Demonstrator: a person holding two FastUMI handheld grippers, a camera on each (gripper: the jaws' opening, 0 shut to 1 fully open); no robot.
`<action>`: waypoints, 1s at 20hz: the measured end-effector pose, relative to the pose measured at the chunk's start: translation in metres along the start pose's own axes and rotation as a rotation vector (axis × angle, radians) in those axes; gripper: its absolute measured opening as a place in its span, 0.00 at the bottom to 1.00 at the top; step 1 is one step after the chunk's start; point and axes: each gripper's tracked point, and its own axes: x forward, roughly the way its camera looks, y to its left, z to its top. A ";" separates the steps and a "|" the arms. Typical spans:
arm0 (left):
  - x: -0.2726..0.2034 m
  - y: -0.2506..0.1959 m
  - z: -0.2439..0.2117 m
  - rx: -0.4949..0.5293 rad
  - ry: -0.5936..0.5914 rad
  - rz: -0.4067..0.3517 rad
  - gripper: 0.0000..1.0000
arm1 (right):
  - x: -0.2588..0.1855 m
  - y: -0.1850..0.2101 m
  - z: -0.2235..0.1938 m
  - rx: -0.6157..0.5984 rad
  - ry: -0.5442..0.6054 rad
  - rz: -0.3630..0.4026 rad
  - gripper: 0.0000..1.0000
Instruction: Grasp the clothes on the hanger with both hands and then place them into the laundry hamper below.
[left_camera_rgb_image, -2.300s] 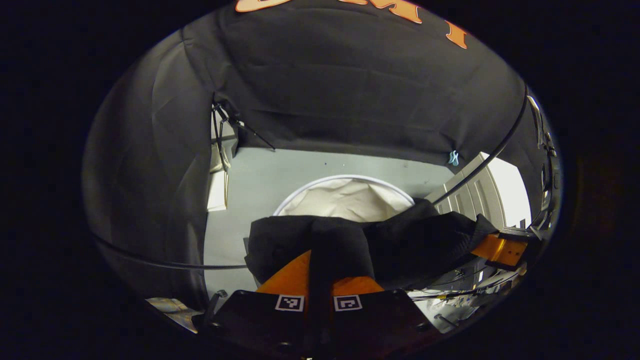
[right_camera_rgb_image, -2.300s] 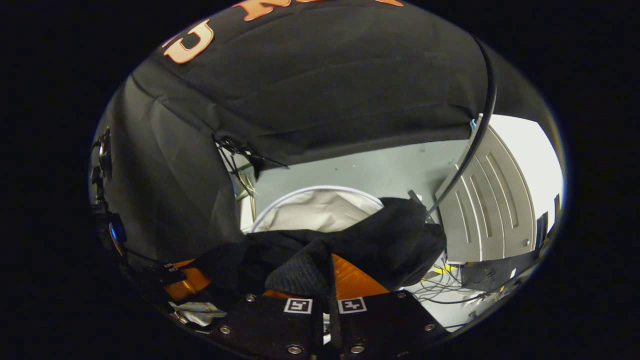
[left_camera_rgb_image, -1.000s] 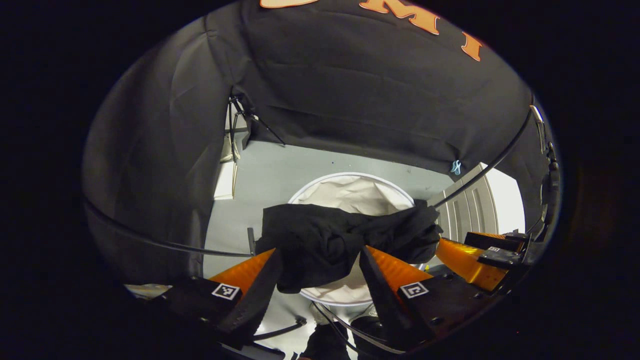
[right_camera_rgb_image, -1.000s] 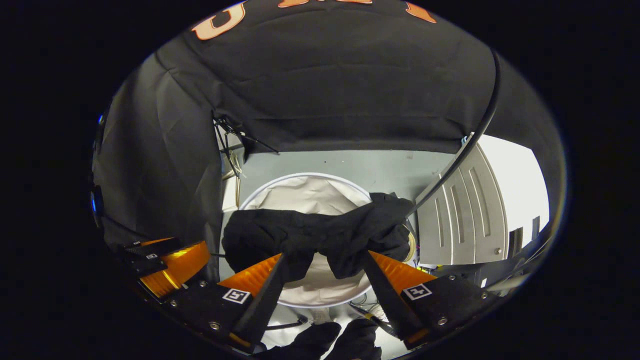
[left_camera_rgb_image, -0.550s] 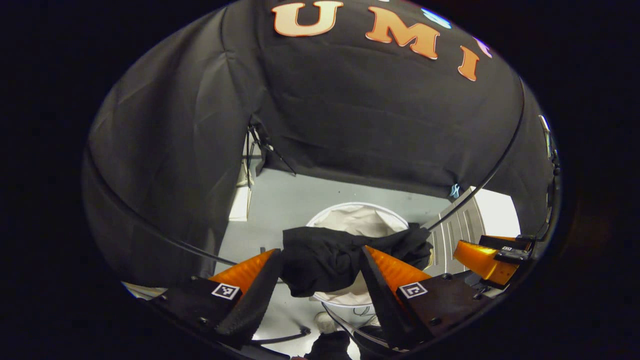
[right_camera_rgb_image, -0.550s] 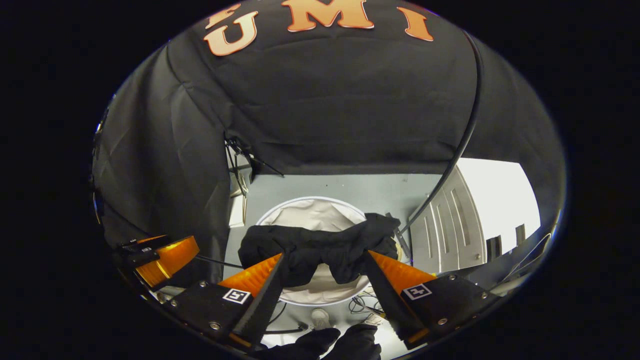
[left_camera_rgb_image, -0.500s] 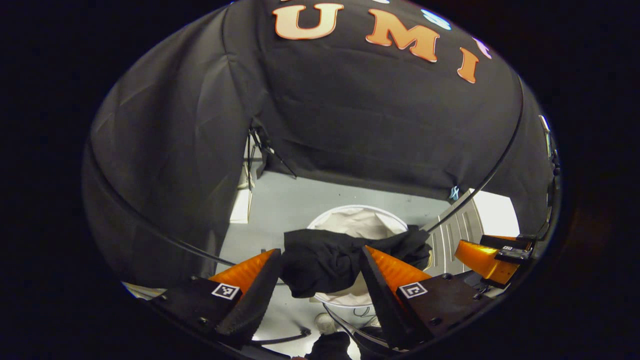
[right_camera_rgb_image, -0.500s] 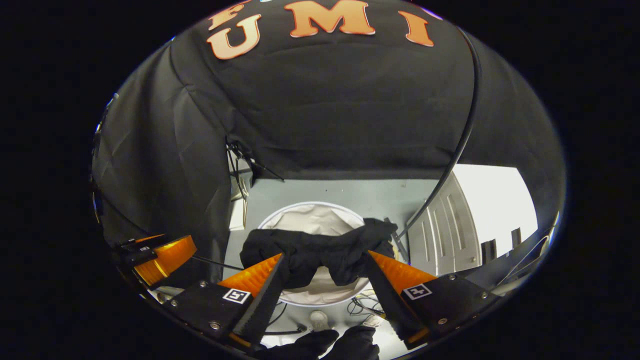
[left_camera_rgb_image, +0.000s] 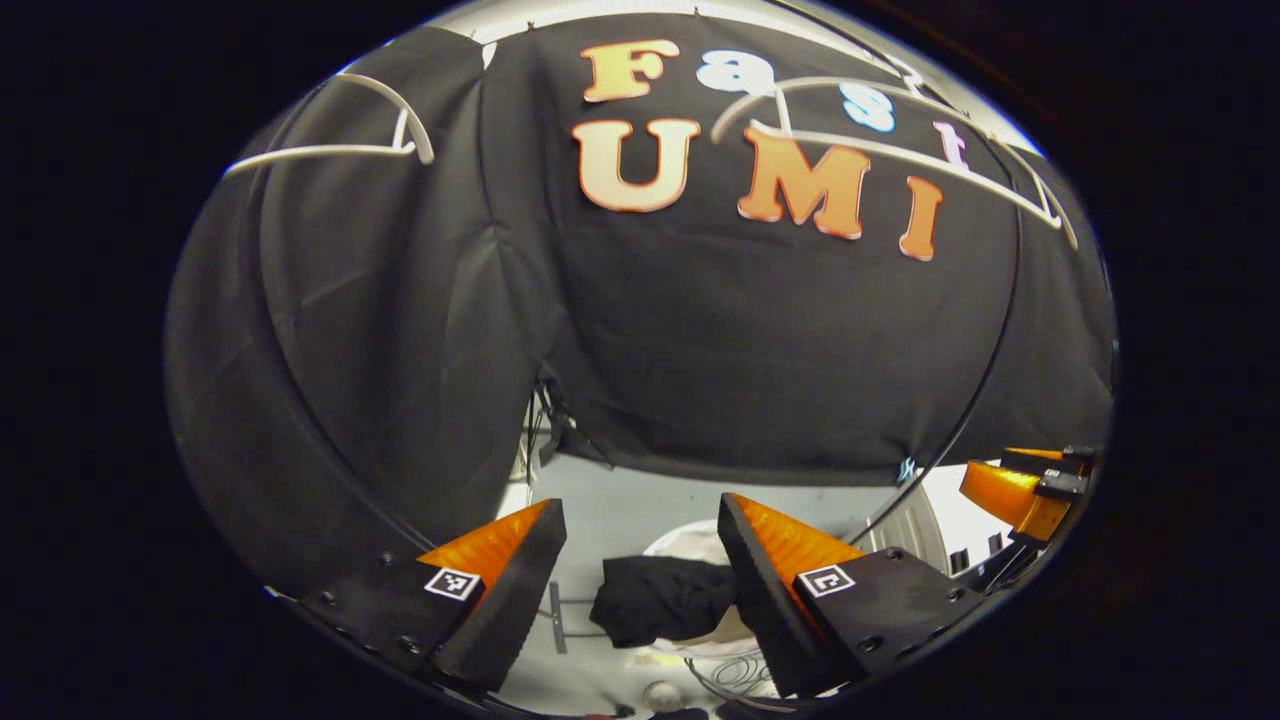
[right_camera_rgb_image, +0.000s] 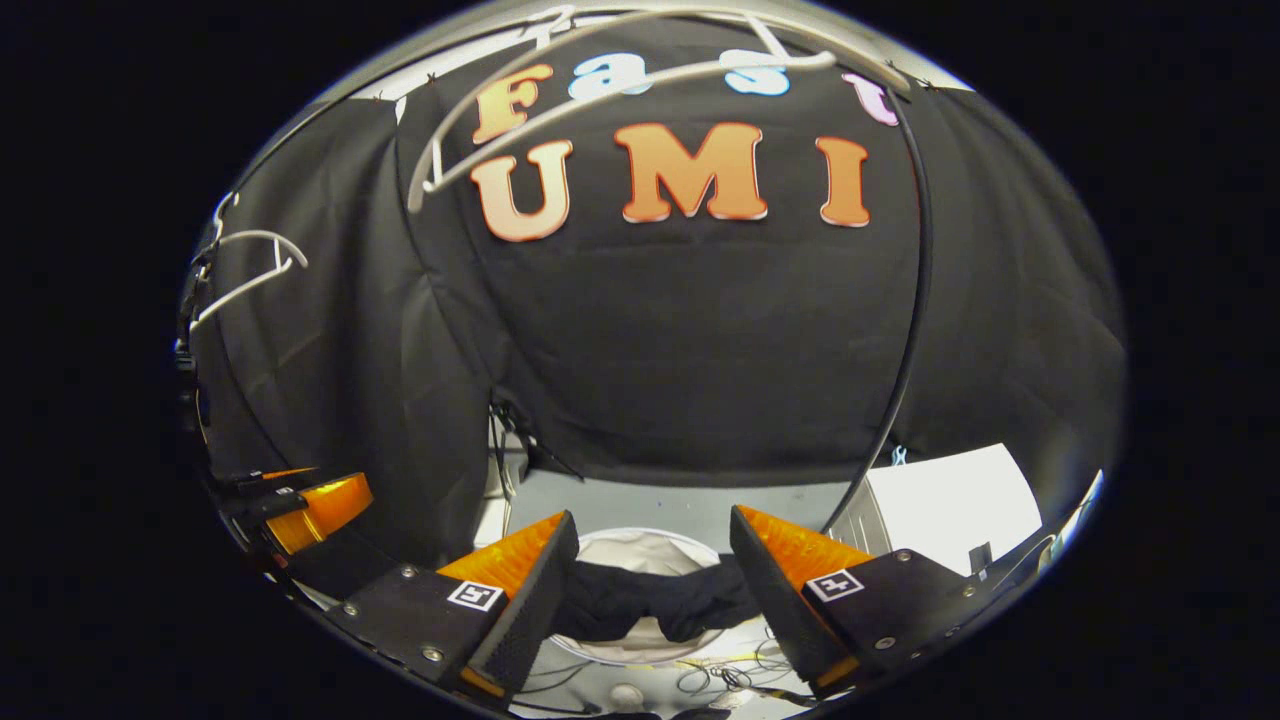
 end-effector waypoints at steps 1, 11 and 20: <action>-0.008 0.002 0.018 -0.012 -0.046 -0.005 0.99 | -0.006 0.000 0.014 -0.005 -0.029 -0.001 0.94; -0.092 0.003 0.152 0.005 -0.346 -0.043 1.00 | -0.086 0.025 0.131 -0.044 -0.299 0.052 0.94; -0.147 0.006 0.224 0.008 -0.516 -0.068 0.94 | -0.140 0.016 0.207 -0.107 -0.489 -0.001 0.94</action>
